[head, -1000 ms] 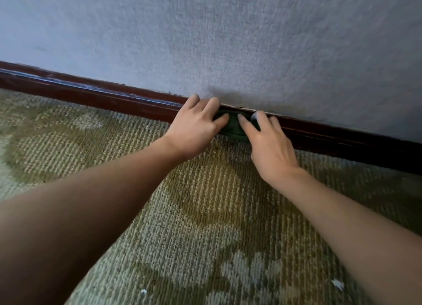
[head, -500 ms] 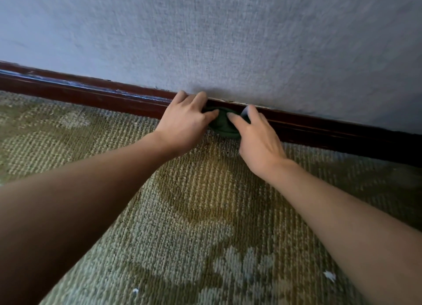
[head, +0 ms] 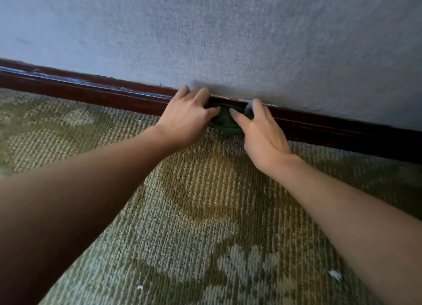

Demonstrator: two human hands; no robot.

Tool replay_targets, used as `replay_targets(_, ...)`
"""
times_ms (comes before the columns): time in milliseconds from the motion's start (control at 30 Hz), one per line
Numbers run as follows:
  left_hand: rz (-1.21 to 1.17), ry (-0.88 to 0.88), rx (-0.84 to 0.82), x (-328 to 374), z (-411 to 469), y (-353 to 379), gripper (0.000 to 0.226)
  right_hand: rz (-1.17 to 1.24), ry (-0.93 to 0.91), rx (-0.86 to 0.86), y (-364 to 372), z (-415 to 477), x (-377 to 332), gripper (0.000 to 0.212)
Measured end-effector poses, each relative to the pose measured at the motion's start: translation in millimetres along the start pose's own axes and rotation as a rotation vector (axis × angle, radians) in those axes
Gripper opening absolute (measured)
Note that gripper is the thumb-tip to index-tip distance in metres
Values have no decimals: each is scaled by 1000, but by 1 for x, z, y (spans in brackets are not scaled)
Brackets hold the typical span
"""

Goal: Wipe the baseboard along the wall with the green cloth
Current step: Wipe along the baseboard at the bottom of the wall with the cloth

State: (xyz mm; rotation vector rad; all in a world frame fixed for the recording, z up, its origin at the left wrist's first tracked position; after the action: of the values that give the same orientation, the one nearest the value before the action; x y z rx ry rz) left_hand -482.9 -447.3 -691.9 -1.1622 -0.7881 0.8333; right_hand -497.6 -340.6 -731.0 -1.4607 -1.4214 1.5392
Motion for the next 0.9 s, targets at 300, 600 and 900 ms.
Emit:
replay_targets(300,45,61,-38,7,-10,3,16,-14,9,-20,11,-10,-4,33)
replay_targets(600,109,76,111,-1,-8,-15,27,-135,-45,112,-6,1,-15,38)
replay_targets(900,0,-17,29,-7,-6,-4,21,-20,-17,30,5,5,-12,38)
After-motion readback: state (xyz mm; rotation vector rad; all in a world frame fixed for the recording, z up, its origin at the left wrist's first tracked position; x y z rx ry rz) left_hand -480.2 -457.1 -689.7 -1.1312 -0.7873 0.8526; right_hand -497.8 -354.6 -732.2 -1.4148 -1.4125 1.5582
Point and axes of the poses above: each hand's wrist, its own z-axis towards the middle knuckle, its own y-axis out of the palm, x = y × z, the point moved 8 cm from there along z, towards the middle knuckle, and after that the axes turned 10 degrees about -z, right-handed, at the moved point
